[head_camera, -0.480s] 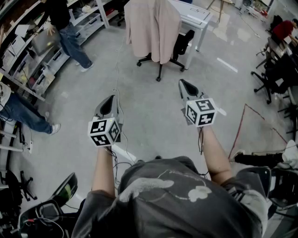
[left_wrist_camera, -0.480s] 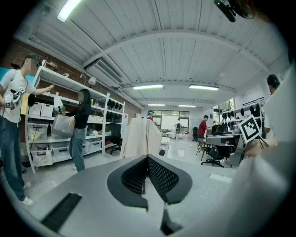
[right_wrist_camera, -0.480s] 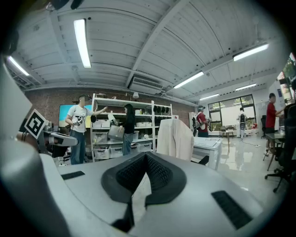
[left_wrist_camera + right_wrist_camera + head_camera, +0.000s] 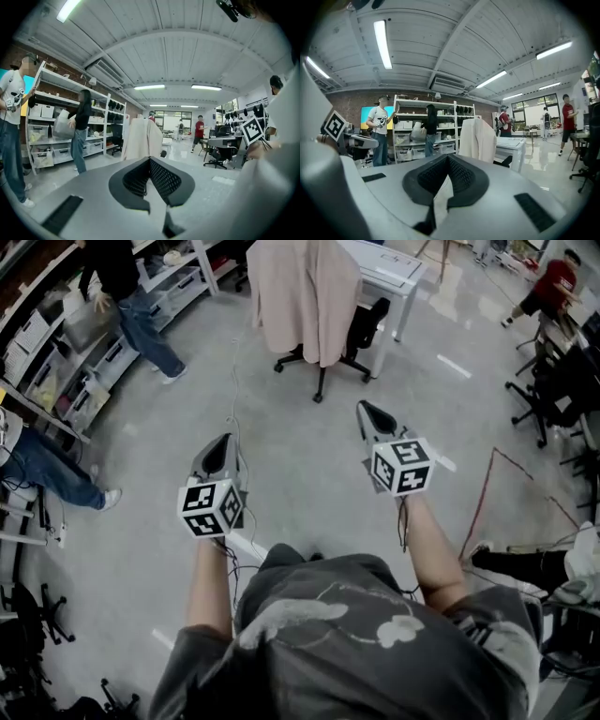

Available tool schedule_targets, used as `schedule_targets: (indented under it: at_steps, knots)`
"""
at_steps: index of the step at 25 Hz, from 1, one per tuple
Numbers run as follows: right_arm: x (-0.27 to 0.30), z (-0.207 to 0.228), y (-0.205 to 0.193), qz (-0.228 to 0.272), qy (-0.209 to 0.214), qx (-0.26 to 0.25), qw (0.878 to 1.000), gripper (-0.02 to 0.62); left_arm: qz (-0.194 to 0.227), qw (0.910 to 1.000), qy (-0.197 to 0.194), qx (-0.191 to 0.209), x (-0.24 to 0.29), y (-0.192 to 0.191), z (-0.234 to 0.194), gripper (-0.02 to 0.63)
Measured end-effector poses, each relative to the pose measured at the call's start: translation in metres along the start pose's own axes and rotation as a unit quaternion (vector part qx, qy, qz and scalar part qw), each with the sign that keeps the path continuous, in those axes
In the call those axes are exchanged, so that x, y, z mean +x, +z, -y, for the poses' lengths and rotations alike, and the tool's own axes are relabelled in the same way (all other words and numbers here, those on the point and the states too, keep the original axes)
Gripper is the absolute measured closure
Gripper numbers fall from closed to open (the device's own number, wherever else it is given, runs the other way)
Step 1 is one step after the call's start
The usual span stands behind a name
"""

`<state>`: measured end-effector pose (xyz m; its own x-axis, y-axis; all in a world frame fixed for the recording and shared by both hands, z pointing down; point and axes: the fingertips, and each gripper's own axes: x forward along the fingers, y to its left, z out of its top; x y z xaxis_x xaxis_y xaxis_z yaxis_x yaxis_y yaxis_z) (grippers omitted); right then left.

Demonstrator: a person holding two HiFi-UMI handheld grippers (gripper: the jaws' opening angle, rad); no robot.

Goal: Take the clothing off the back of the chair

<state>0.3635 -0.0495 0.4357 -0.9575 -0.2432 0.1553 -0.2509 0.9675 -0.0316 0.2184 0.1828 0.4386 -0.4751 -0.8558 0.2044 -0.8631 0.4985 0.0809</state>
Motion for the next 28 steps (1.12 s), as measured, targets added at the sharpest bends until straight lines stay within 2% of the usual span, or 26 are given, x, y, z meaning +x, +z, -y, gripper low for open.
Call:
schedule_targets:
  at_steps: [7, 11, 20, 28]
  knots:
    - [0.014, -0.037, -0.011, -0.015, 0.057, -0.045, 0.997, 0.604, -0.011, 0.9995, 0.021, -0.019, -0.011, -0.016, -0.019, 0.606]
    - [0.031, -0.038, -0.015, -0.018, 0.057, -0.017, 0.998, 0.603, -0.011, 0.9995, 0.019, -0.021, -0.001, -0.016, -0.033, 0.606]
    - [0.116, -0.010, -0.007, -0.018, 0.010, 0.000, 1.000, 0.603, -0.011, 0.9998, -0.006, -0.016, 0.080, 0.004, -0.092, 0.606]
    - [0.222, 0.011, 0.008, -0.019, -0.047, 0.021, 0.998, 0.603, -0.016, 0.9973, -0.064, -0.033, 0.189, 0.031, -0.158, 0.606]
